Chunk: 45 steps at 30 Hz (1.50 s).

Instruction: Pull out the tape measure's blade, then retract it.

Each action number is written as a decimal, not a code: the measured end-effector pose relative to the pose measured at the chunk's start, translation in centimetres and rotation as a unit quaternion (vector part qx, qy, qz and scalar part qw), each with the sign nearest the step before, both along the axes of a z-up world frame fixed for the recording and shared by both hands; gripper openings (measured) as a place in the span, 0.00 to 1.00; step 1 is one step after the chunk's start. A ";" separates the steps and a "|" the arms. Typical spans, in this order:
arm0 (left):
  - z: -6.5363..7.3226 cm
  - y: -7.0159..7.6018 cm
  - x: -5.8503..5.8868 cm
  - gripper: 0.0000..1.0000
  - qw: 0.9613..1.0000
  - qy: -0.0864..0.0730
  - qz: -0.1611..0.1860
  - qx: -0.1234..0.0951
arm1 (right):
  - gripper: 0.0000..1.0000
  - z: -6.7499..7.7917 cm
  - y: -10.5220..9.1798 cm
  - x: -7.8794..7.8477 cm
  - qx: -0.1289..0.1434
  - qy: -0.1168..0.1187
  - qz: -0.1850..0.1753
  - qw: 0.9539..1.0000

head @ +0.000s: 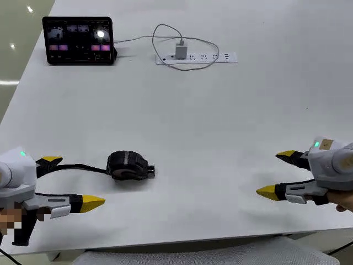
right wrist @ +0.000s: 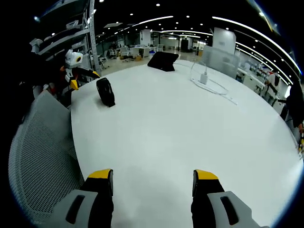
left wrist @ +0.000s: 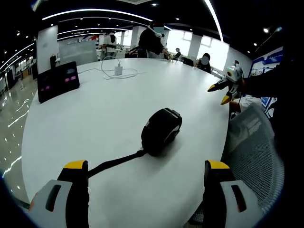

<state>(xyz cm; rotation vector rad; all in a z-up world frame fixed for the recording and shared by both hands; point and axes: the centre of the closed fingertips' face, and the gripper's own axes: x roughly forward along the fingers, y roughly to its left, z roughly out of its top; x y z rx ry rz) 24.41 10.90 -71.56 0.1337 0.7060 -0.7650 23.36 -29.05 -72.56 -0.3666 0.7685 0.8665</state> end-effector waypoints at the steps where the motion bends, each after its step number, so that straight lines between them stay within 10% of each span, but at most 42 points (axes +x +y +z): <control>1: 0.0 0.0 -0.1 0.99 1.000 0.002 -0.002 0.000 | 0.66 0.0 -0.5 -0.1 -0.001 0.002 -0.001 1.000; 18: 0.3 0.6 -0.5 0.99 1.000 0.001 0.016 -0.005 | 0.99 1.0 -5.0 -1.1 0.026 0.000 -0.036 0.999; 45: 0.5 1.0 -0.8 0.99 1.000 0.011 0.014 -0.003 | 0.99 1.2 -5.6 -1.2 0.029 0.004 -0.047 0.998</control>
